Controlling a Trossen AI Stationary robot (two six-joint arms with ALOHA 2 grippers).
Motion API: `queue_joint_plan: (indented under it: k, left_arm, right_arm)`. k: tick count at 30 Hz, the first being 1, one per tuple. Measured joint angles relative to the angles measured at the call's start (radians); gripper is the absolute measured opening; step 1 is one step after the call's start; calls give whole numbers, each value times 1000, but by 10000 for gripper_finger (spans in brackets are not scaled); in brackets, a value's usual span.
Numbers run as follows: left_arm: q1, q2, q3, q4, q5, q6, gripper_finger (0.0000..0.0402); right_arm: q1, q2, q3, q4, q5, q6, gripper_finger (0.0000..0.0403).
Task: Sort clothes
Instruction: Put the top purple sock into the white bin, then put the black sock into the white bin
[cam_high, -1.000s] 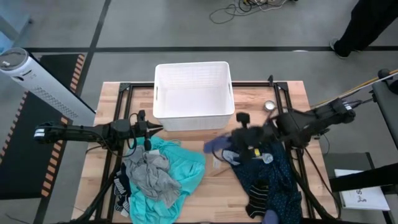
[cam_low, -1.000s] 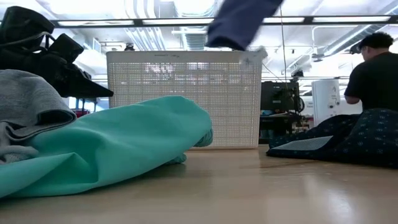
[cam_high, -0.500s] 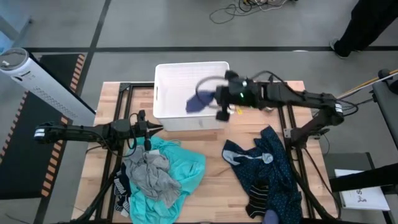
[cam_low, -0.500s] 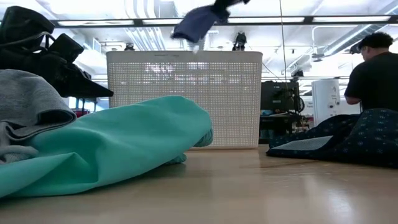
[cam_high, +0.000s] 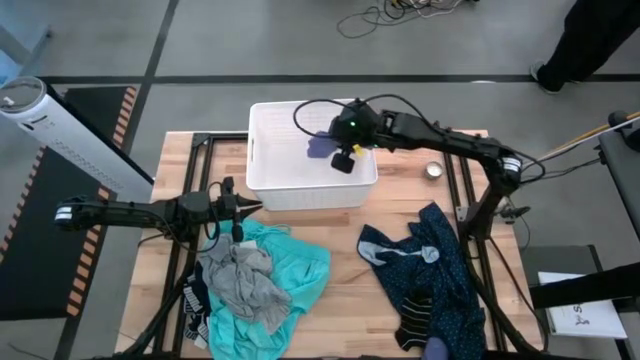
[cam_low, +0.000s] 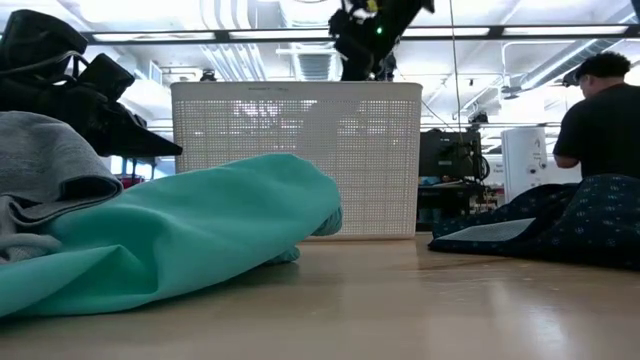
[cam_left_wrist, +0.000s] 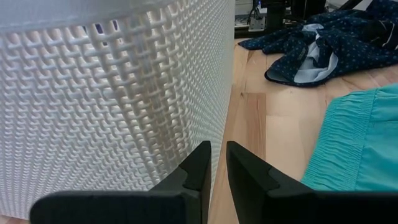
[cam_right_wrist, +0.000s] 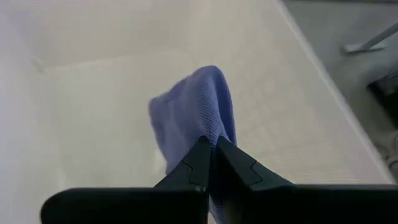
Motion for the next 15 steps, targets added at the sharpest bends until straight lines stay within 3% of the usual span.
queue_joint_plan:
  k: [7, 15]
  left_arm:
    - [0, 0, 0, 0, 0, 0, 38]
    - [0, 0, 0, 1, 0, 0, 38]
  right_arm:
    - [-13, 11, 0, 4, -56, 25, 15]
    - [-9, -2, 51, -72, -66, 75, 139]
